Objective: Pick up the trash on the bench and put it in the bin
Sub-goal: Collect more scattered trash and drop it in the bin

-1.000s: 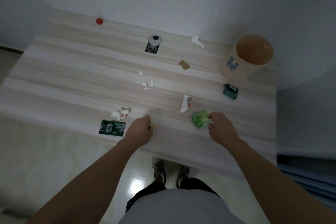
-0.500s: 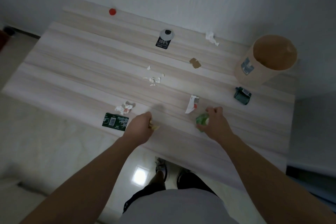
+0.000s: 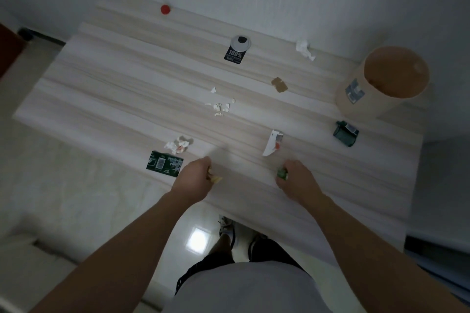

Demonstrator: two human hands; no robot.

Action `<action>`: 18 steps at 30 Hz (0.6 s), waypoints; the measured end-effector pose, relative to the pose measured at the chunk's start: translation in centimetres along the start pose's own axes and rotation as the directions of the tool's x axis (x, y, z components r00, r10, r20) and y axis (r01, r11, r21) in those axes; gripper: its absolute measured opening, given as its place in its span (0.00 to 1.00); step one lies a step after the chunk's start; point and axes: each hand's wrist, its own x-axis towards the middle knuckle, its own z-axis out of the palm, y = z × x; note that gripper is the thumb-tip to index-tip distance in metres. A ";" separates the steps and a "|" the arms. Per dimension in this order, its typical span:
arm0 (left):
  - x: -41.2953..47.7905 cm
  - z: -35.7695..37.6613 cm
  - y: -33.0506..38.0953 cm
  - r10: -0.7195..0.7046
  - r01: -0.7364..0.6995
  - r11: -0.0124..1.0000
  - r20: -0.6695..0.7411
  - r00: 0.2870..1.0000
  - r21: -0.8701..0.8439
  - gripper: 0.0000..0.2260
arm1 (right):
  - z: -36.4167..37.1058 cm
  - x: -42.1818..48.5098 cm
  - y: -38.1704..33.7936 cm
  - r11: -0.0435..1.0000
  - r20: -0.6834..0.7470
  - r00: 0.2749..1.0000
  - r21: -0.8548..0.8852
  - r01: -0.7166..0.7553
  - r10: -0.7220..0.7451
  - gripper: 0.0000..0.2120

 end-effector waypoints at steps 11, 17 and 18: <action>-1.0 -0.9 -1.2 -0.031 0.030 0.999 -0.033 0.999 -0.033 0.10 | -1.8 -0.8 -1.3 0.999 -0.095 0.995 0.046 -0.006 0.010 0.07; -1.0 -1.2 -1.6 -0.053 0.050 0.996 -0.041 0.998 -0.079 0.13 | -3.6 0.4 -2.1 0.998 -0.109 0.993 0.047 0.052 -0.047 0.11; -0.9 -1.2 -1.8 -0.061 0.057 0.995 -0.044 0.997 -0.086 0.13 | -3.8 0.8 -2.3 0.996 -0.113 0.992 0.054 0.071 -0.065 0.14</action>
